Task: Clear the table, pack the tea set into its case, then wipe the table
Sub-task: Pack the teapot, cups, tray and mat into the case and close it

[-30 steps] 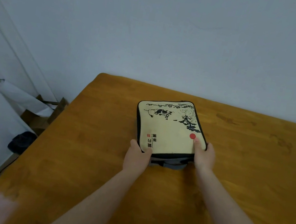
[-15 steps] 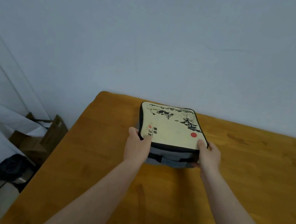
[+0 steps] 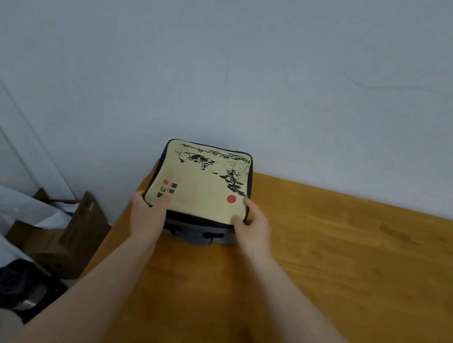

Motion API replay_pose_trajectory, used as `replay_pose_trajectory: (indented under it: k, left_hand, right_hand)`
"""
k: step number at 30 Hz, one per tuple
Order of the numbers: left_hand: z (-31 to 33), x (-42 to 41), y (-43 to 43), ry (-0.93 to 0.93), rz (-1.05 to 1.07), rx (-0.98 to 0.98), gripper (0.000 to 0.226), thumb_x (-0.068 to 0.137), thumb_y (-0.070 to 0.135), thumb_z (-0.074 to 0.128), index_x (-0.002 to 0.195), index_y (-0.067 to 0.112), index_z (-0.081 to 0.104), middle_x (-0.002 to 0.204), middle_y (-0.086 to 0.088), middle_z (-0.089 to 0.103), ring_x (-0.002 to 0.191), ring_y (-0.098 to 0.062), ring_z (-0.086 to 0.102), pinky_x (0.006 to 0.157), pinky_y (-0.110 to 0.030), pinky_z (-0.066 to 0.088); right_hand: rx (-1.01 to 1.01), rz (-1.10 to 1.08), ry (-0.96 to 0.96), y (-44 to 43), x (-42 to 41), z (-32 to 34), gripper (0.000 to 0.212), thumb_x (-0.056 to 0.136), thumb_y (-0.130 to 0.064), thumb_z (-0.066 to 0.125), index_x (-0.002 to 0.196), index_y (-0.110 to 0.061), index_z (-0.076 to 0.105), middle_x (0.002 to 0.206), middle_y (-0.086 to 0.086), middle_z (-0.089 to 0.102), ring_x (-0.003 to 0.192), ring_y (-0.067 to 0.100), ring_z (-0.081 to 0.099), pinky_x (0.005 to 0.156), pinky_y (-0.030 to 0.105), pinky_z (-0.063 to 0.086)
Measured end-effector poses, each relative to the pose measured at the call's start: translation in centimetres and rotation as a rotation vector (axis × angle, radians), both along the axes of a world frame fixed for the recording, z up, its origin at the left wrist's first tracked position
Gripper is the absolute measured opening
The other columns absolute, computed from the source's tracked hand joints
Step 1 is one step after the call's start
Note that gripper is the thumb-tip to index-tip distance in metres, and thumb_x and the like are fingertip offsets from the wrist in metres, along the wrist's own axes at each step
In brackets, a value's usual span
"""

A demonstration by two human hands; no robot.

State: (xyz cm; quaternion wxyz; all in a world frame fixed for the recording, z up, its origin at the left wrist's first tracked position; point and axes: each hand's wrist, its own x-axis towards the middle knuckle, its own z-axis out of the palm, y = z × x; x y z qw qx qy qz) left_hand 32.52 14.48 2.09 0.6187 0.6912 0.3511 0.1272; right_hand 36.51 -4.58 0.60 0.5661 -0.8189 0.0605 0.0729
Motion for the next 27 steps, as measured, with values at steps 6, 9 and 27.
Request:
replay_pose_trajectory:
  k: [6, 9, 27]
  left_hand:
    - [-1.8, 1.7, 2.5, -0.077, 0.002, 0.01, 0.047, 0.099, 0.02, 0.051, 0.142, 0.019, 0.032, 0.124, 0.001, 0.049, 0.11, -0.014, 0.047, 0.083, -0.026, 0.043]
    - [-2.8, 2.5, 3.2, -0.085, 0.021, 0.0, 0.046, 0.102, 0.021, 0.045, 0.145, 0.024, 0.03, 0.135, -0.002, 0.047, 0.121, -0.019, 0.045, 0.097, -0.035, 0.041]
    - [-3.7, -0.3, 4.3, 0.406, -0.251, 0.762, 0.062, 0.096, 0.063, 0.017, 0.15, 0.046, -0.009, 0.162, -0.008, -0.002, 0.148, -0.035, -0.003, 0.117, -0.055, -0.002]
  right_hand:
    - [-0.052, 0.075, -0.061, 2.4, 0.8, -1.7, 0.055, 0.09, -0.03, 0.067, 0.142, -0.03, 0.048, 0.128, -0.003, 0.063, 0.107, 0.014, 0.058, 0.096, 0.041, 0.052]
    - [-0.072, 0.095, -0.063, 2.8, 1.2, -2.1, 0.057, 0.091, -0.038, 0.065, 0.144, -0.034, 0.044, 0.128, -0.005, 0.063, 0.11, 0.018, 0.061, 0.09, 0.044, 0.055]
    - [-0.875, 0.314, -0.101, 2.5, 0.4, -0.2, 0.056, 0.104, -0.047, 0.028, 0.152, -0.044, -0.001, 0.094, 0.004, 0.061, 0.069, 0.018, 0.056, 0.057, 0.031, 0.047]
